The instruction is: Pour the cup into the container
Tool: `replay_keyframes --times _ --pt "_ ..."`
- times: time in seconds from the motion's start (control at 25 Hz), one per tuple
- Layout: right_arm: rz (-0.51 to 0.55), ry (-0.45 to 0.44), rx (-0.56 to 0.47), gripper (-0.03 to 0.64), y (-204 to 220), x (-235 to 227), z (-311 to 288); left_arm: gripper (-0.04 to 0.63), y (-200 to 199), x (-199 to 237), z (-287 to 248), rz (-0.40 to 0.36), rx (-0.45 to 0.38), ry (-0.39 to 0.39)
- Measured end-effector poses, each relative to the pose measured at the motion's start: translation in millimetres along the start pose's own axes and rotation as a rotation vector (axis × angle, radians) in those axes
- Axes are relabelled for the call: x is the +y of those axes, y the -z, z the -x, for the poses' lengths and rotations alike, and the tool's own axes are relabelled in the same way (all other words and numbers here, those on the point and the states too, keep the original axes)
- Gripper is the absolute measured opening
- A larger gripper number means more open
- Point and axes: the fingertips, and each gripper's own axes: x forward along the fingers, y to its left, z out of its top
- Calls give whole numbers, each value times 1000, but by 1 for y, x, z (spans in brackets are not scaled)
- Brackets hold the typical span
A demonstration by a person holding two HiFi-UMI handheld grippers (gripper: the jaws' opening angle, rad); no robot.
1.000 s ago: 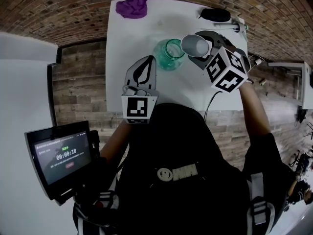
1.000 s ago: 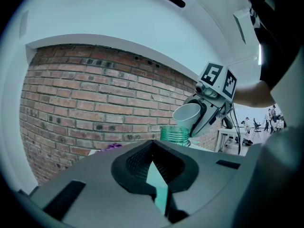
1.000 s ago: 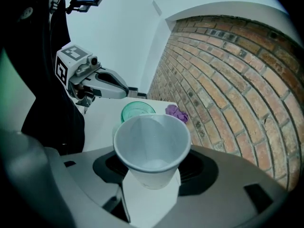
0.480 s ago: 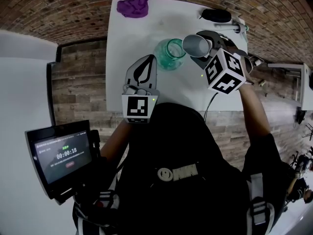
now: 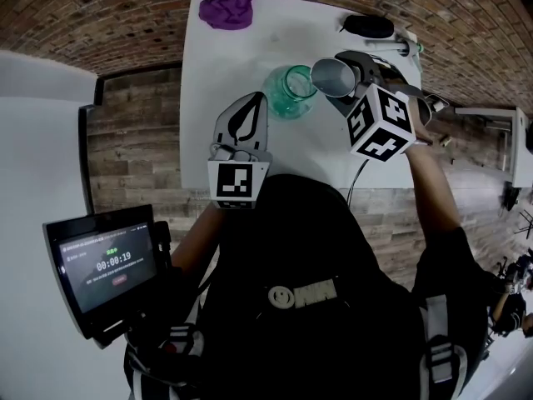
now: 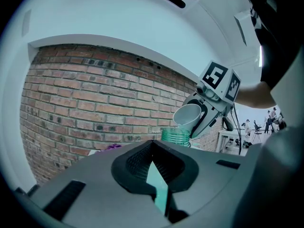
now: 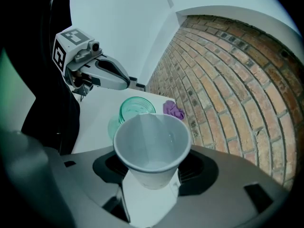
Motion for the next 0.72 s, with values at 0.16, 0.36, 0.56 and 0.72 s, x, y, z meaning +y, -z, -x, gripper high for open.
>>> replay_keyframes --times 0.16,0.36,0.56,0.72 --pt "20 19 18 284 1 -1 0 -2 0 0 0 -1 2 1" --pt "33 36 33 284 2 -2 -1 -2 0 -1 0 2 2 3" --pt "37 35 32 284 1 -3 -1 -2 0 -1 0 -1 6 1" --pt "43 40 38 284 1 -2 -1 -2 1 -1 0 0 5 1"
